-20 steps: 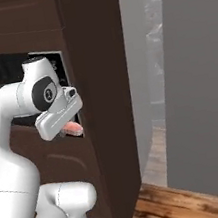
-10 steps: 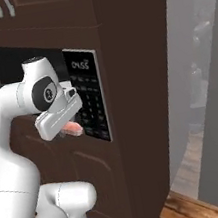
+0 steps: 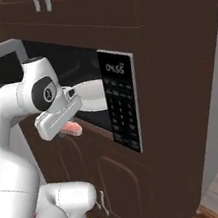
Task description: Pick the steak from the counter and place it in the microwave. Then turn on the microwave.
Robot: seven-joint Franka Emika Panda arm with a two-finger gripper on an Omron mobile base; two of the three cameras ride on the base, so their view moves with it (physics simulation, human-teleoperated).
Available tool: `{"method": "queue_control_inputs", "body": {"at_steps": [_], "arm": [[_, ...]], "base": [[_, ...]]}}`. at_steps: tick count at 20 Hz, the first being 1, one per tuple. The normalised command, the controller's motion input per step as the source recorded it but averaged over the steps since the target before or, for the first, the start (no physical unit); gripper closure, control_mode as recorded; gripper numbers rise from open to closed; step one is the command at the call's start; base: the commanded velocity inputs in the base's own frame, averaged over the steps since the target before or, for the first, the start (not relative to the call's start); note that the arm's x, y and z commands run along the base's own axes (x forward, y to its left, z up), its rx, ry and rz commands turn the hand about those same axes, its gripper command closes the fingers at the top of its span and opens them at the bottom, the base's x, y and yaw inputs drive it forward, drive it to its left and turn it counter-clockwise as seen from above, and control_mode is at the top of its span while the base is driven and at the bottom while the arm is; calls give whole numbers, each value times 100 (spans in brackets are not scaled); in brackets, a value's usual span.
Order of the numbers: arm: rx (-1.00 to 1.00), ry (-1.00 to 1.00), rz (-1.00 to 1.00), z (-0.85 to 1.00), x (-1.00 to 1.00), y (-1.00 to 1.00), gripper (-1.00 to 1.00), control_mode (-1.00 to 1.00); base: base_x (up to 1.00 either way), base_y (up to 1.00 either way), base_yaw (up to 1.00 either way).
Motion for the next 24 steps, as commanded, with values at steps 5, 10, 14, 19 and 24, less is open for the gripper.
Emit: {"method": "queue_control_inputs", "body": {"at_steps": [5,10,14,19,24], "arm": [[0,0,0,0,0,0,100,100],[0,0,0,0,0,0,100,100],[0,0,0,0,0,0,100,100],[0,0,0,0,0,0,100,100],[0,0,0,0,0,0,100,100]], "base": [[0,7,23],[0,0,12],[4,0,8],[7,0,10],[15,14,8]]}}
